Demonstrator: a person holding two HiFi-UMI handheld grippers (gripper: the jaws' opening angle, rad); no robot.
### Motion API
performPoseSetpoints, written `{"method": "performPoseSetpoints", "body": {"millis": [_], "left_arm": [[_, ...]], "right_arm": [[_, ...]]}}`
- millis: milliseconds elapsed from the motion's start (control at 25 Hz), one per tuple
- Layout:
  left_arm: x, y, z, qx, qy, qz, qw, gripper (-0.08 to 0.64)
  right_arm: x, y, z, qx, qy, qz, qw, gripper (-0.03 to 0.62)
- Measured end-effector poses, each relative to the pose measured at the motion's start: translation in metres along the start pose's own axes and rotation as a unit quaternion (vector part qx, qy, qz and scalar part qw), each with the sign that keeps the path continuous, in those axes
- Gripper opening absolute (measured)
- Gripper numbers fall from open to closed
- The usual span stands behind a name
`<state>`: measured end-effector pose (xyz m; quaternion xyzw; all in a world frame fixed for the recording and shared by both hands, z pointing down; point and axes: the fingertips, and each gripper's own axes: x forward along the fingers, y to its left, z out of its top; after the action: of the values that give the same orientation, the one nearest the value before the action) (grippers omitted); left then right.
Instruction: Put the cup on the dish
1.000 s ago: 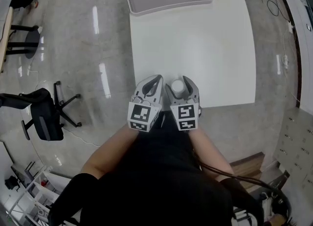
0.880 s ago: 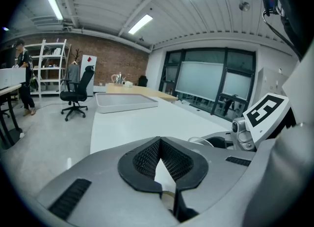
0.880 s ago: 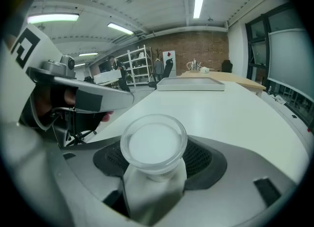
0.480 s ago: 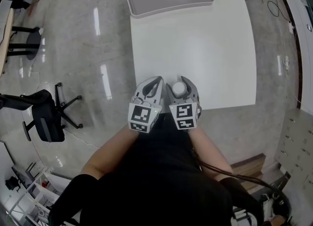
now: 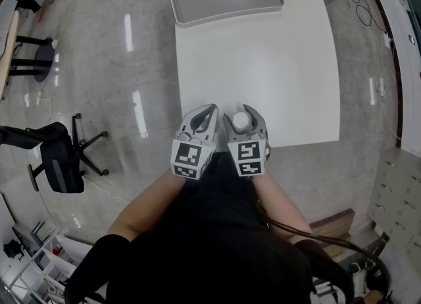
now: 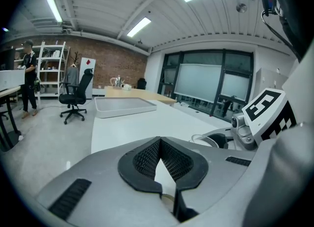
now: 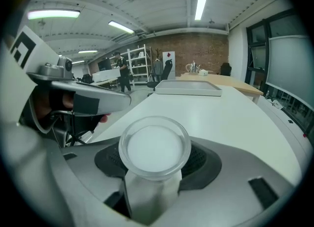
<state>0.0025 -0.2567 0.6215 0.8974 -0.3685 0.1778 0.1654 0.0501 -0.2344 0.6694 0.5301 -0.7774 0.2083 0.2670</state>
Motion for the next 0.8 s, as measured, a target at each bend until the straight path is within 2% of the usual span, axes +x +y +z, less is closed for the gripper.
{"method": "performPoseSetpoints", "body": {"millis": [160,360,800], "left_arm": [[-0.006,-0.004,0.019,0.005,-0.017,0.001,0.9998,0.001],[-0.018,-0.008,0.062,0.015,-0.051,0.008,0.9986,0.000],[-0.038,-0.017,0.136,0.032,-0.121,0.023,0.9918,0.000]], "right_arm": [[-0.017,-0.003,0.024,-0.004,-0.014,-0.003,1.000,0.249],[-0.046,-0.004,0.063,-0.018,-0.024,-0.002,1.000,0.249],[-0.093,-0.006,0.128,-0.057,-0.052,0.007,0.997,0.249]]}}
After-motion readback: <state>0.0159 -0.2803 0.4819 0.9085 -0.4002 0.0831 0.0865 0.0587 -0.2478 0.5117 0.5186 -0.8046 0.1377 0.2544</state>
